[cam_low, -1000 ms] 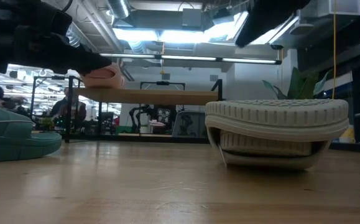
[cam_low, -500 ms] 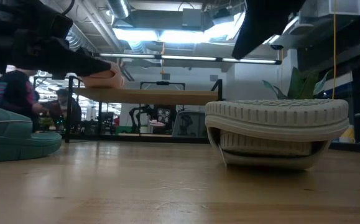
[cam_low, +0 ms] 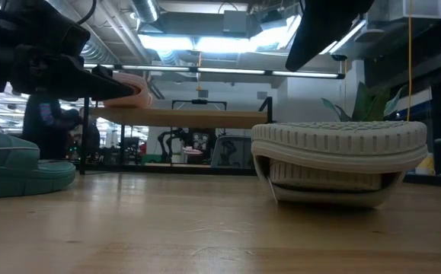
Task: Pick and place slides into the shelf
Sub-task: Put the gray pair of slides on the shelf
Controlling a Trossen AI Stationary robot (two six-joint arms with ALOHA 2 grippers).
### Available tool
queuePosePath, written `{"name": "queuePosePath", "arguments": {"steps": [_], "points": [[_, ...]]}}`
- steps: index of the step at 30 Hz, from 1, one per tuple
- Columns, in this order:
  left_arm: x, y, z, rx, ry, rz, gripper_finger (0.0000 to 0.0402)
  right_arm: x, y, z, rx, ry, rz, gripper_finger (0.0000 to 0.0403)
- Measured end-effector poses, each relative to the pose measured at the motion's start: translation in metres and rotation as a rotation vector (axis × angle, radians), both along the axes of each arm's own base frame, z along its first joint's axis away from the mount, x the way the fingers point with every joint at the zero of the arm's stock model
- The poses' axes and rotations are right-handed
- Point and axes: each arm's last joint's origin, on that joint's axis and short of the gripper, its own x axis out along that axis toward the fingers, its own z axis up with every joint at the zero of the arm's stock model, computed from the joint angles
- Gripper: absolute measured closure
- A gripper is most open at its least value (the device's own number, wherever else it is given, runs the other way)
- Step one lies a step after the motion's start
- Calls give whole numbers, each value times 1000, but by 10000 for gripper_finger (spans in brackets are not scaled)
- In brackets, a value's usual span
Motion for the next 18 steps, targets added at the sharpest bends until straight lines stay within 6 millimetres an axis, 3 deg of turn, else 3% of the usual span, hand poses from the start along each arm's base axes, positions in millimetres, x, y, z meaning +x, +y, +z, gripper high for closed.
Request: {"name": "queuePosePath", "arguments": {"steps": [10,18], "points": [[0,0,0,1,-2,0,211,2,-4,-1,11,0,-39,376],[0,0,0,1,-2,-1,211,2,-5,-1,-7,-3,-43,282]]}}
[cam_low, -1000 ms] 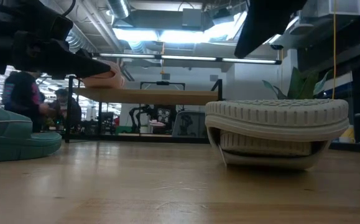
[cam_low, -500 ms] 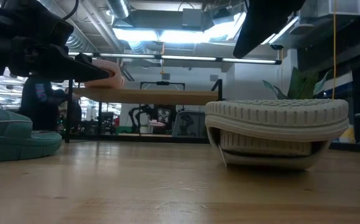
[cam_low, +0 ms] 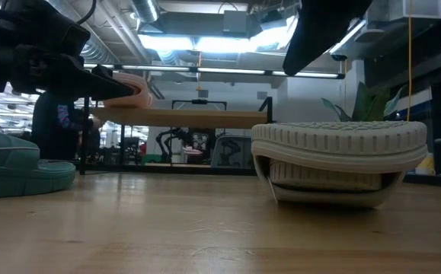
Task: Pick and place slides into the shelf
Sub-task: Put the gray pair of slides on the shelf
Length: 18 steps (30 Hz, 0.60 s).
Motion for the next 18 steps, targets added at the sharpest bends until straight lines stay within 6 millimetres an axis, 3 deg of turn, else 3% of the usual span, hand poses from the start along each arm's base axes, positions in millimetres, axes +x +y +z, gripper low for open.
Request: {"name": "queuePosePath", "arguments": {"steps": [10,18], "points": [[0,0,0,0,0,0,211,-9,-4,-4,10,86,-72,179],[0,0,0,0,0,0,211,-14,-6,-12,28,109,-153,180]]}}
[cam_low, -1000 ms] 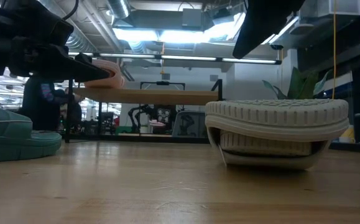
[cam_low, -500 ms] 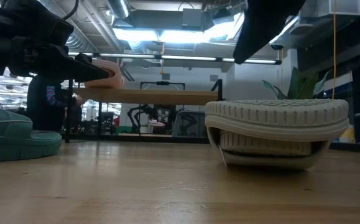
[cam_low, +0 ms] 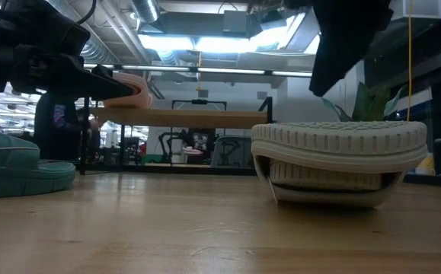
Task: Pick and place slides into the shelf
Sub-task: Put the gray pair of slides on the shelf
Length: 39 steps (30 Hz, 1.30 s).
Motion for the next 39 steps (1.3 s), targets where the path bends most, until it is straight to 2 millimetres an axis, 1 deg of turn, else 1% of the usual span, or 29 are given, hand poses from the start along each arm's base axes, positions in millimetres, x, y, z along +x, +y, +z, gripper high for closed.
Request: {"name": "queuePosePath", "arguments": {"steps": [5,10,15,19,24,28,34,39], "points": [[0,0,-2,-58,22,6,211,-3,-2,-11,-6,21,0,200],[-1,0,-6,-79,60,6,211,-3,-1,-12,0,22,3,218],[-1,-3,-5,-100,56,-88,211,-3,-1,-13,-2,26,5,235],[-1,-3,-4,-101,52,-90,211,-1,0,-18,-11,38,19,247],[-1,-5,-4,-98,48,-97,211,4,2,-37,-50,102,54,257],[-1,-7,-4,-98,46,-111,211,6,4,-48,-65,134,52,265],[-1,-7,-4,-97,47,-111,211,8,4,-55,-76,139,23,273],[-1,-7,-4,-97,47,-111,211,8,4,-55,-86,123,-2,275]]}}
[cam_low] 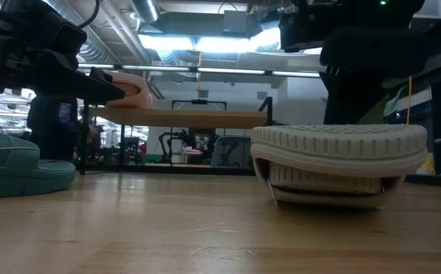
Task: Pick and place slides into the shelf
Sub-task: Put the gray pair of slides on the shelf
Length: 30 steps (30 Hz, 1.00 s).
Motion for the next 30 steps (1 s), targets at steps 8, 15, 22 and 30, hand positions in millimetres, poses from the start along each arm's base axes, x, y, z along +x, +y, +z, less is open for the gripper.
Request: {"name": "queuePosePath", "arguments": {"steps": [8,15,22,30], "points": [[0,0,-1,0,9,1,211,0,0,0,-6,1,0,275],[0,0,-1,0,8,1,211,1,0,3,-8,3,-1,275],[0,0,-1,0,14,1,211,4,-1,8,-18,-9,-7,275],[0,0,-1,0,15,1,211,-3,-6,8,-40,48,-58,275]]}}
